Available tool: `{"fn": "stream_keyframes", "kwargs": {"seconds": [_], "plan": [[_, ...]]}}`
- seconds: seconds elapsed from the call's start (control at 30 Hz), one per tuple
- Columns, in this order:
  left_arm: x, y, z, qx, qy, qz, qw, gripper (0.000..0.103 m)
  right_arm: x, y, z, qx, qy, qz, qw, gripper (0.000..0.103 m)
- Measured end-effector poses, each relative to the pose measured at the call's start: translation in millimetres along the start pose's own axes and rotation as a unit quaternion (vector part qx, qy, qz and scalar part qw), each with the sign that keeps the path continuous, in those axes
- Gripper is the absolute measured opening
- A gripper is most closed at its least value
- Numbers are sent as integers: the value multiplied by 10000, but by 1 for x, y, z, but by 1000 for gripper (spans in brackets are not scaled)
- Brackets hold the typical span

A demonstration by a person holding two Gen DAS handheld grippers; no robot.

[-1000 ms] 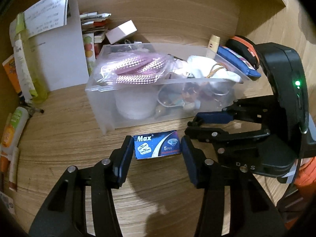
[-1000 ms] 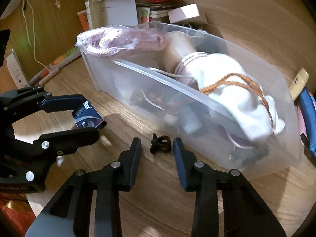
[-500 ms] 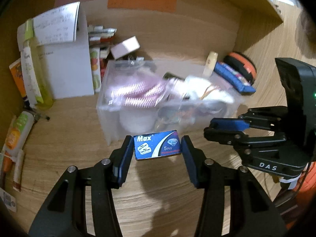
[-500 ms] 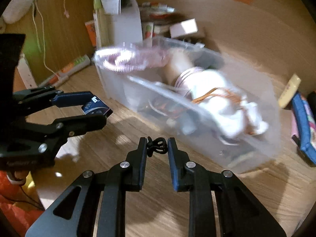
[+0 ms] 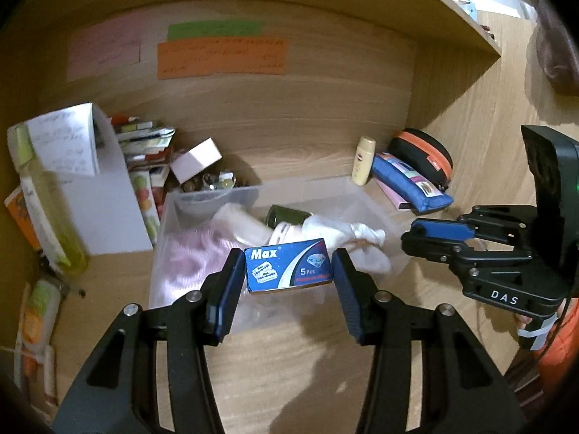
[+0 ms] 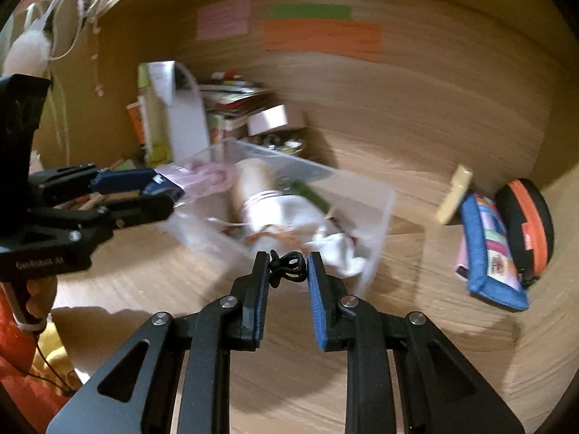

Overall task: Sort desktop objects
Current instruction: 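Carry the Max box with left tool while right tool carries the clip into the bin, releasing both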

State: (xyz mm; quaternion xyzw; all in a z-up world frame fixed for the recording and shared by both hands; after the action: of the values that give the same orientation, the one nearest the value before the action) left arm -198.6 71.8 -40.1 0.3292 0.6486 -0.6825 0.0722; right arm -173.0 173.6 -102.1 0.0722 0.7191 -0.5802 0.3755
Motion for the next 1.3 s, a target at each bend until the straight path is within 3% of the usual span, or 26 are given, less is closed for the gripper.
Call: {"fn": "stream_keyframes", "kwargs": {"seconds": [0.4, 0.8, 0.97, 1.1, 1.3], "plan": [[47, -3, -2, 32, -237, 296, 9993, 49, 39, -10, -23, 173, -157, 103, 9997, 19], [55, -1, 0, 251, -467, 164, 9985, 50, 63, -5, -22, 20, -75, 213, 9997, 19], [56, 1, -1, 342, -492, 166, 9981, 63, 64, -5, -21, -36, 6, 248, 9997, 20], [55, 2, -4, 440, -545, 159, 9974, 70, 63, -4, -24, -49, 148, 274, 9995, 26], [53, 2, 1, 345, -664, 99, 9971, 85, 55, -4, -29, 67, 198, 233, 9995, 49]]}}
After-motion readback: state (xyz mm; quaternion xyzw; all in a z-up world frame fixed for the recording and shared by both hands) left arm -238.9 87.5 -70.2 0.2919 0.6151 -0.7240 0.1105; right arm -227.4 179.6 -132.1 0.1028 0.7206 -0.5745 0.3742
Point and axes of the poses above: each gripper's, at about its wrist camera, not at the fingertips, and x roughly the way its jaws point, z to its left, y to its underside, the point moved 10 cm from there along x, roughly the way its jaws point, and after that the axes turned 1 degree about -y, right-handed, at the moved point
